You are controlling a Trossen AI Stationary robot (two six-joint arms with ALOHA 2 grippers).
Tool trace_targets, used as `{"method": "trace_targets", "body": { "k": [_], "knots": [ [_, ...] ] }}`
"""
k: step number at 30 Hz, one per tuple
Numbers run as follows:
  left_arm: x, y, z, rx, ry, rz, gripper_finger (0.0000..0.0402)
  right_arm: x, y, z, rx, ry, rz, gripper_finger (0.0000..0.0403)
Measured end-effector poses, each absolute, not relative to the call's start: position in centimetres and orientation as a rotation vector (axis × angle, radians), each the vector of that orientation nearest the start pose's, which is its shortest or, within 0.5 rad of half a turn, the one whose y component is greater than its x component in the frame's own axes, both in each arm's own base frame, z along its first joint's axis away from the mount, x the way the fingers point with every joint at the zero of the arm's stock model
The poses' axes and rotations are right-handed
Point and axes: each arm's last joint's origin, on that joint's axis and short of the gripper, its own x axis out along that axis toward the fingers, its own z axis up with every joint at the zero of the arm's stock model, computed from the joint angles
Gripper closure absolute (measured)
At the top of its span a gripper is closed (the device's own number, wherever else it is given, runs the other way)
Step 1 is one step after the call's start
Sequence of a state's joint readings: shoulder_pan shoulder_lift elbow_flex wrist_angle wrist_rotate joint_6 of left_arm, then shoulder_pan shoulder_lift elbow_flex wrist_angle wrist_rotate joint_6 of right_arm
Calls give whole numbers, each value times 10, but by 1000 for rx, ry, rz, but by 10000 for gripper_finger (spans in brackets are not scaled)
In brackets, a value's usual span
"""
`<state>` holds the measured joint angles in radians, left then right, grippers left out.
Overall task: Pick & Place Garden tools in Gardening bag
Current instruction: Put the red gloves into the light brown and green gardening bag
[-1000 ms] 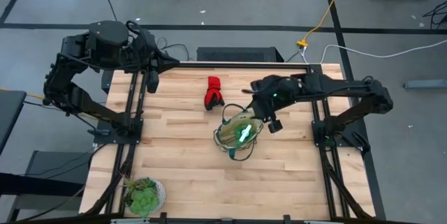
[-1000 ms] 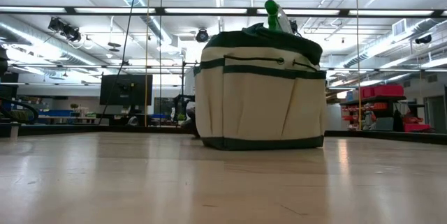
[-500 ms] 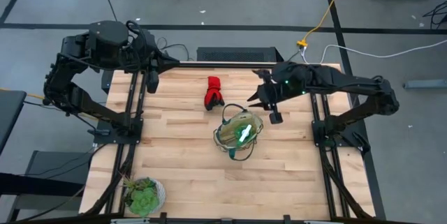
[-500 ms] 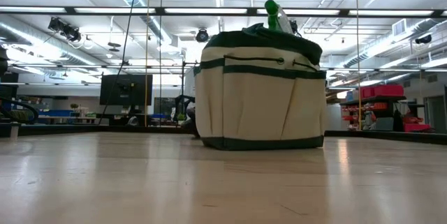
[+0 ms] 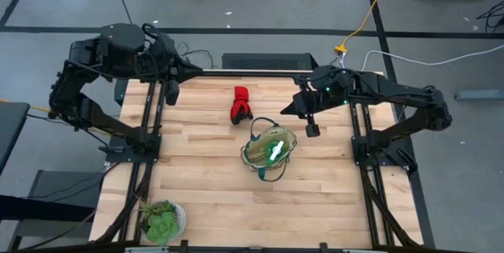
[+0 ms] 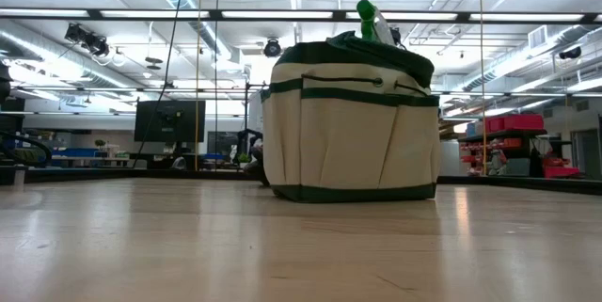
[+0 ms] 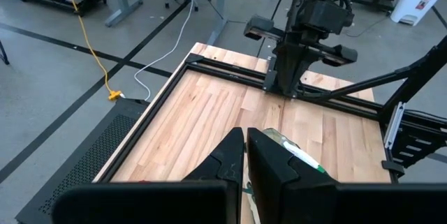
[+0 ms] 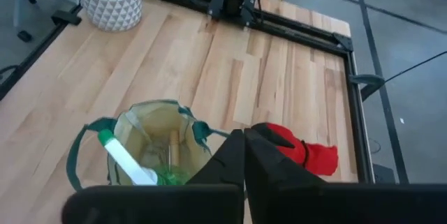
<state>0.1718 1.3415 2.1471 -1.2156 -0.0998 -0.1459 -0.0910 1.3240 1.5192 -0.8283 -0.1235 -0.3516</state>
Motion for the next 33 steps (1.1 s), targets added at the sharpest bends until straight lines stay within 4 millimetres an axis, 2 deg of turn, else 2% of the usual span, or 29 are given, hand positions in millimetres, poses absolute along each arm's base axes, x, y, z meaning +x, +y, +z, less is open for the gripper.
{"method": "trace_targets", "body": {
  "k": [9, 13, 22, 25, 33],
  "knots": [
    [172, 33, 540, -158, 391, 297, 376, 261, -22, 415, -225, 566, 66, 401],
    [172, 33, 540, -158, 391, 297, 376, 255, -22, 423, -176, 520, 27, 401],
    [172, 33, 540, -158, 391, 297, 376, 234, -19, 438, -183, 425, 19, 402],
    [172, 33, 540, -158, 391, 297, 376, 226, -18, 433, -182, 391, 14, 402],
    [172, 33, 540, -158, 391, 297, 376, 208, -17, 399, -147, 258, -7, 401]
  ]
}}
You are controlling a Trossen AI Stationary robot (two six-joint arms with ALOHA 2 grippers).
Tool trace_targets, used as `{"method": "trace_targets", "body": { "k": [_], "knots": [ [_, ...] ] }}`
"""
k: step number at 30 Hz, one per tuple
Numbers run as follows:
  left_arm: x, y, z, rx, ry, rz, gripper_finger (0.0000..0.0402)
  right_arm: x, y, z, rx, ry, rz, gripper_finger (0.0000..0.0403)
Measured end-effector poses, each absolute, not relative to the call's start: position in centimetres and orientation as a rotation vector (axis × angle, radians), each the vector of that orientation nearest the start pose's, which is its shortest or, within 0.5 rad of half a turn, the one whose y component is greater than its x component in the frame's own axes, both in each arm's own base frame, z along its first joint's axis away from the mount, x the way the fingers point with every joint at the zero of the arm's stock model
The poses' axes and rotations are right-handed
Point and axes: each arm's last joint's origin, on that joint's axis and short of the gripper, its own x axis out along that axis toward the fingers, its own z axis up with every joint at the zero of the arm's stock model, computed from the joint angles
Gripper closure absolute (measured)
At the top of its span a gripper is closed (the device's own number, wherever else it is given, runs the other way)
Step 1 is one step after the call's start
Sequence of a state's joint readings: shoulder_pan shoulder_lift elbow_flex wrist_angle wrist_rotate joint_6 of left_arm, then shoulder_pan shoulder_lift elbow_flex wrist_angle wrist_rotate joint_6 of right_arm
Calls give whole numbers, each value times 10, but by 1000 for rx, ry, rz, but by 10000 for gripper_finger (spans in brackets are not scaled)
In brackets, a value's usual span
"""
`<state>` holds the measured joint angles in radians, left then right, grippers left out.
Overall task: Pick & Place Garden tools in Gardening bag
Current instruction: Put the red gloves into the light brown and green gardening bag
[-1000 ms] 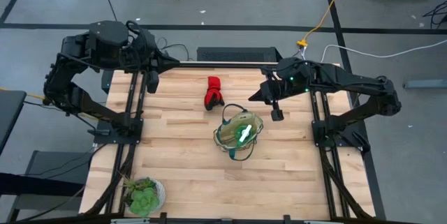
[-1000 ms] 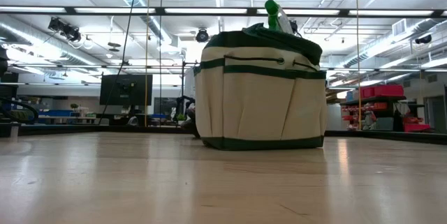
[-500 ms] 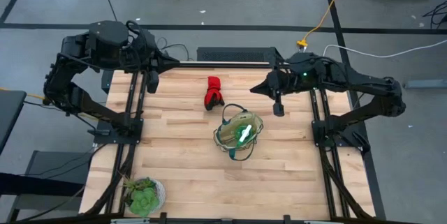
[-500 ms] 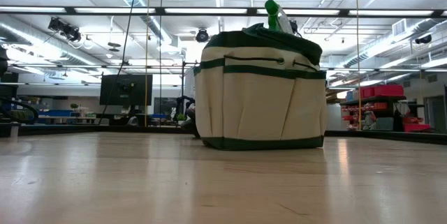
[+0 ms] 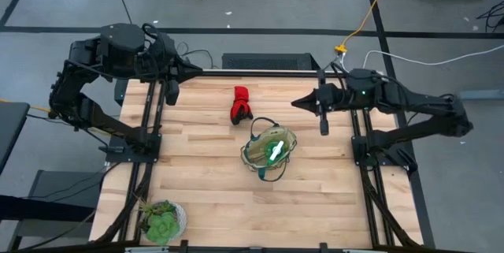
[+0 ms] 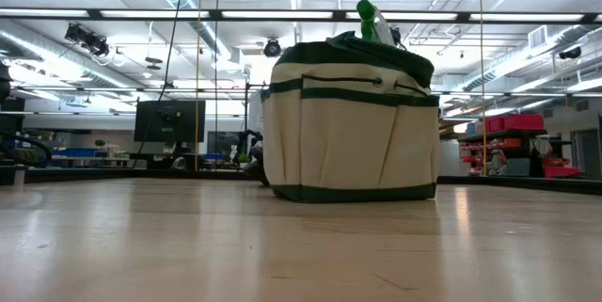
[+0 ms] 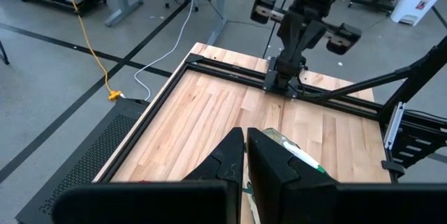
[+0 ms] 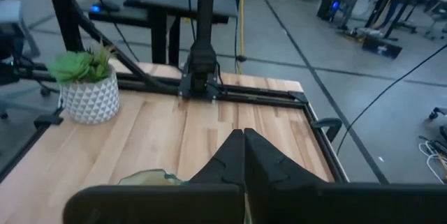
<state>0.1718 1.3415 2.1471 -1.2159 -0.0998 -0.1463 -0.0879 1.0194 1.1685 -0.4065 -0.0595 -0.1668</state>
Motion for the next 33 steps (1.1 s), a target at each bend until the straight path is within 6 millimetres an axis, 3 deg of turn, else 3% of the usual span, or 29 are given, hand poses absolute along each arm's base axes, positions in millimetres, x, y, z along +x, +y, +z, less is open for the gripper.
{"method": "trace_targets", "body": {
  "k": [7, 14, 23, 33],
  "knots": [
    [172, 33, 540, -158, 391, 297, 376, 189, -15, 368, -159, 172, -9, 401],
    [172, 33, 540, -158, 391, 297, 376, 176, -14, 319, -167, 65, -15, 401],
    [172, 33, 540, -158, 391, 298, 376, 152, -11, 254, -175, 103, -10, 401],
    [172, 33, 540, -158, 391, 297, 376, 126, -9, 213, -141, 69, -13, 401]
  ]
}}
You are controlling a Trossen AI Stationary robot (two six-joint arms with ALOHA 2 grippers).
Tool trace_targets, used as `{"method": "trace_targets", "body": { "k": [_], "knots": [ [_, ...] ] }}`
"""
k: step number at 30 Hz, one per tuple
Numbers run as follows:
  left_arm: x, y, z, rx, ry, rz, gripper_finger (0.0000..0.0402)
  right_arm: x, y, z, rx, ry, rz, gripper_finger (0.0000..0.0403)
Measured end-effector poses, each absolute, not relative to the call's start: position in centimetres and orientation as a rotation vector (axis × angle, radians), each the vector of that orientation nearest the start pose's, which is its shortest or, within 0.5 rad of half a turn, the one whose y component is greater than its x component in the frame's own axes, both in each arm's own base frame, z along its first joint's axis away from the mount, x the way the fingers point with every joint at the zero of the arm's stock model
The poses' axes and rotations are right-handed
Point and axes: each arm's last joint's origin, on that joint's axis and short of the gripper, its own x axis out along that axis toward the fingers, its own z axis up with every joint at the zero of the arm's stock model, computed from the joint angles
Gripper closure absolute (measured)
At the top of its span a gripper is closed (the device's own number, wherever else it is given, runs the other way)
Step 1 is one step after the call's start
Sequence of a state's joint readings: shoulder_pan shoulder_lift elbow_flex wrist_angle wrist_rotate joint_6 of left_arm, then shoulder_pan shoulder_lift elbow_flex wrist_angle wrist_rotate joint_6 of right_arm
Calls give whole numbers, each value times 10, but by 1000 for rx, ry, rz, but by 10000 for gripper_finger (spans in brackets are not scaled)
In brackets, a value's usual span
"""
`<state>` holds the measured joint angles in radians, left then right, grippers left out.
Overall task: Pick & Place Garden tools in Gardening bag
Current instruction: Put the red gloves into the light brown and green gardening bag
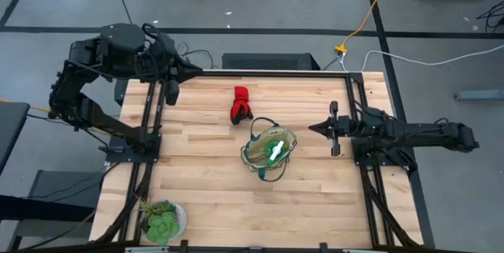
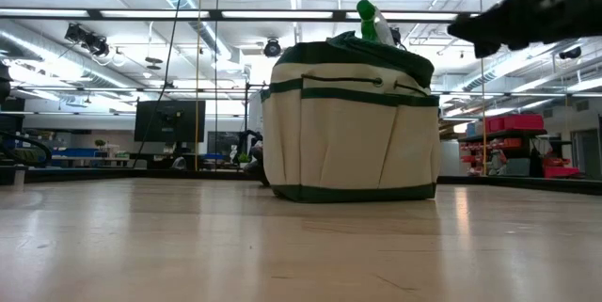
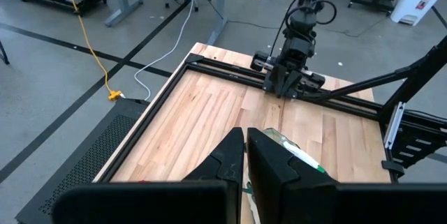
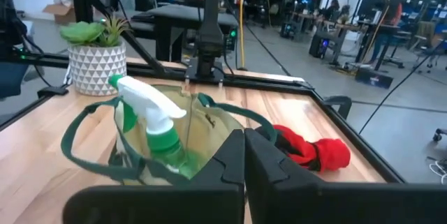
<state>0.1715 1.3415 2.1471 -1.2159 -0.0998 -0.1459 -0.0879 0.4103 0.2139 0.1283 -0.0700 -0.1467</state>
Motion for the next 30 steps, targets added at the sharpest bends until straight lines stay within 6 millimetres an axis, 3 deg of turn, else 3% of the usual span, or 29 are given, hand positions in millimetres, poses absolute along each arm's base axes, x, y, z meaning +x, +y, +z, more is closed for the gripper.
{"method": "trace_targets", "body": {
  "k": [10, 30],
  "knots": [
    [172, 33, 540, -158, 391, 297, 376, 112, -8, 186, -136, 33, -15, 401],
    [172, 33, 540, -158, 391, 298, 376, 103, 0, 167, -131, 9, 56, 401]
  ]
}}
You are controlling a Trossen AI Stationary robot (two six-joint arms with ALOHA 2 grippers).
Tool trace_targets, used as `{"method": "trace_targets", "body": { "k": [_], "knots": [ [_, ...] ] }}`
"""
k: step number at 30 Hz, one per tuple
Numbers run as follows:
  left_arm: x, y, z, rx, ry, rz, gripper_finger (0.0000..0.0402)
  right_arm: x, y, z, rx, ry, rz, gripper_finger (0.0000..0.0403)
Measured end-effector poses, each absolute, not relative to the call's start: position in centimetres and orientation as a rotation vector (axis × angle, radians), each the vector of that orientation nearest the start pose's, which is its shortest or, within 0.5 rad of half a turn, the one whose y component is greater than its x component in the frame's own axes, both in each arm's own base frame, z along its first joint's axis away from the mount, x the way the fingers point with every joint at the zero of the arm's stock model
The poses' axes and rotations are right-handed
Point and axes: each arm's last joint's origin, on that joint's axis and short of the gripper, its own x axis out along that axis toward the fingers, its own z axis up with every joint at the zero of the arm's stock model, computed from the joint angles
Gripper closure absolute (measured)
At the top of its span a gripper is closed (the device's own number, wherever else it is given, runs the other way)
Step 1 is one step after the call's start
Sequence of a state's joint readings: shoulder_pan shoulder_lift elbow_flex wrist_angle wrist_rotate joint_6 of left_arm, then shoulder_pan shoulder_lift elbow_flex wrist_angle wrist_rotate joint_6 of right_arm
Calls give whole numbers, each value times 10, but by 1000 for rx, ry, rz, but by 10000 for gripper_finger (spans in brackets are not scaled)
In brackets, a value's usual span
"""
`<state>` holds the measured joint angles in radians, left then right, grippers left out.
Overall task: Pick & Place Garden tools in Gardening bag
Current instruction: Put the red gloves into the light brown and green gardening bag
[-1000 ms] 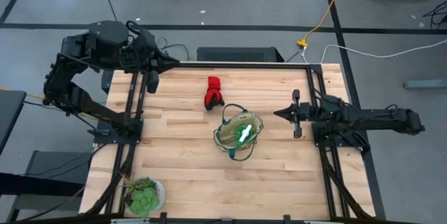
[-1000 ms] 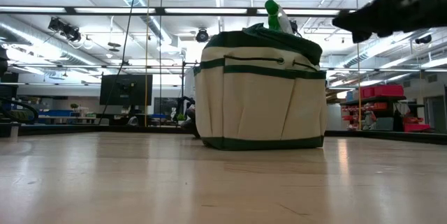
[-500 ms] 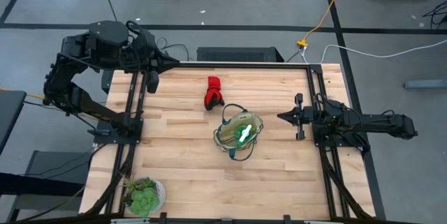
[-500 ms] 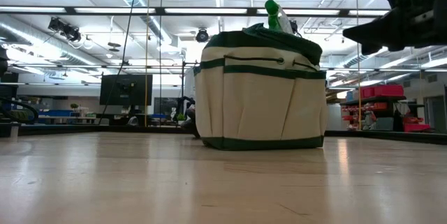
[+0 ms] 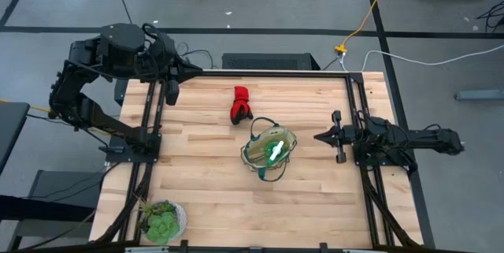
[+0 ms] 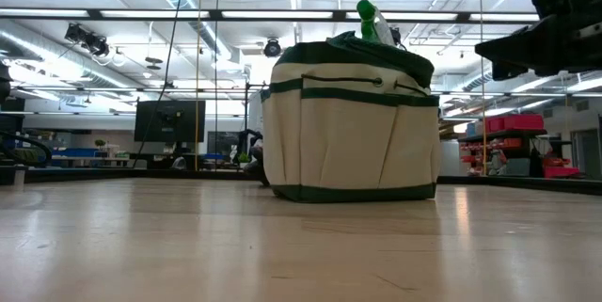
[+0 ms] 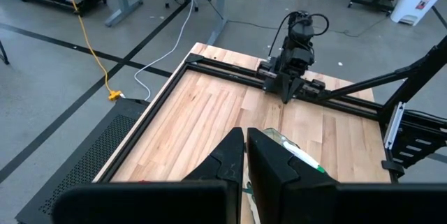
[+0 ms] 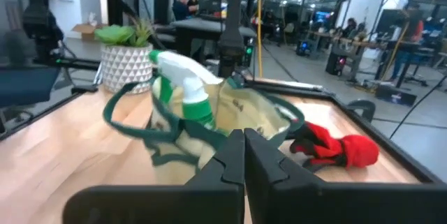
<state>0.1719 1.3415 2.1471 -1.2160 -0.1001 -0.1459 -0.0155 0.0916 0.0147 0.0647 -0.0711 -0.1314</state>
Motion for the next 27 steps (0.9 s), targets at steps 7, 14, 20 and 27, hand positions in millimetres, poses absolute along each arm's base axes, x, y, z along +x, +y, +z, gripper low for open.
{"method": "trace_targets", "body": {
  "k": [7, 14, 20, 27],
  "knots": [
    [172, 33, 540, -158, 391, 298, 376, 101, 2, 165, -134, 29, 68, 401],
    [172, 33, 540, -158, 391, 298, 376, 101, 1, 165, -138, 33, 65, 401],
    [172, 33, 540, -158, 391, 298, 376, 101, 1, 165, -138, 34, 65, 401],
    [172, 33, 540, -158, 391, 298, 376, 101, 1, 165, -138, 34, 65, 401]
  ]
}}
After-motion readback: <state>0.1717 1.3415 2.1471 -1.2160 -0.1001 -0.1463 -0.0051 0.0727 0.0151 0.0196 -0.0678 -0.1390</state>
